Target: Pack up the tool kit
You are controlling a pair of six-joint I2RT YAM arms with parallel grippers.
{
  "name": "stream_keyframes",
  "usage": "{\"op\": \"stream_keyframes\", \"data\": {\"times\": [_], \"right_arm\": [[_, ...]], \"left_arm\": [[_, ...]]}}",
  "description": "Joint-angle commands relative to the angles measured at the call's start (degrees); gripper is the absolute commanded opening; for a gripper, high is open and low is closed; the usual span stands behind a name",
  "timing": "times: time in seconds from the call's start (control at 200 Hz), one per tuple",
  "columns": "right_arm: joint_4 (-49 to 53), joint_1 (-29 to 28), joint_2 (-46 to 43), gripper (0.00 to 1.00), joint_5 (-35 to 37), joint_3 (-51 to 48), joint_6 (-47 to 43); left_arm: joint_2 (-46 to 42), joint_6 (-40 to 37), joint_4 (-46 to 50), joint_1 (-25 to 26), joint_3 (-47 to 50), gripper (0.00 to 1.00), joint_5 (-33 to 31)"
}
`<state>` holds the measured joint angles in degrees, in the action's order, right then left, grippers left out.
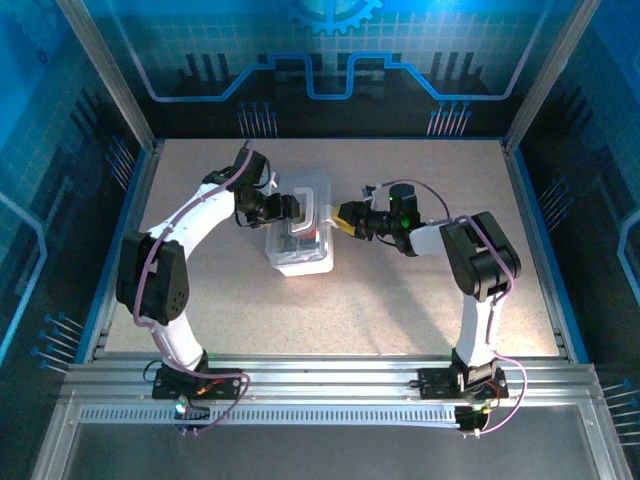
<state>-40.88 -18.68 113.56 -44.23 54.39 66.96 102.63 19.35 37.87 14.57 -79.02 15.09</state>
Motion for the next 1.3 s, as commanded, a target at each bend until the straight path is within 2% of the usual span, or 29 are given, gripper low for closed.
{"op": "stream_keyframes", "data": {"times": [0.0,0.365,0.47,0.635,1.031,1.296], "right_arm": [[4.1,-0.9,2.7,0.48,2.1,-0.8,-2.5],[7.7,0.7,1.6,0.52,2.4,-1.5,-5.4],[8.9,2.0,1.0,0.49,2.6,-1.8,-6.2],[9.5,2.0,1.5,0.37,1.8,-0.5,-6.4],[10.4,0.4,2.5,0.37,1.0,2.1,-6.4],[20.4,-2.1,3.2,0.37,3.1,7.7,-10.6]], "left_arm": [[8.0,1.9,10.6,1.1,6.2,0.00,-0.1],[7.8,1.9,10.7,1.2,6.1,0.00,0.0],[7.8,1.8,10.9,1.1,6.0,0.00,-0.2],[7.9,1.9,10.8,1.3,6.0,0.00,-0.1],[8.3,2.0,10.6,1.6,5.9,0.00,0.1],[8.8,2.3,10.0,2.4,5.7,0.00,0.7]]}}
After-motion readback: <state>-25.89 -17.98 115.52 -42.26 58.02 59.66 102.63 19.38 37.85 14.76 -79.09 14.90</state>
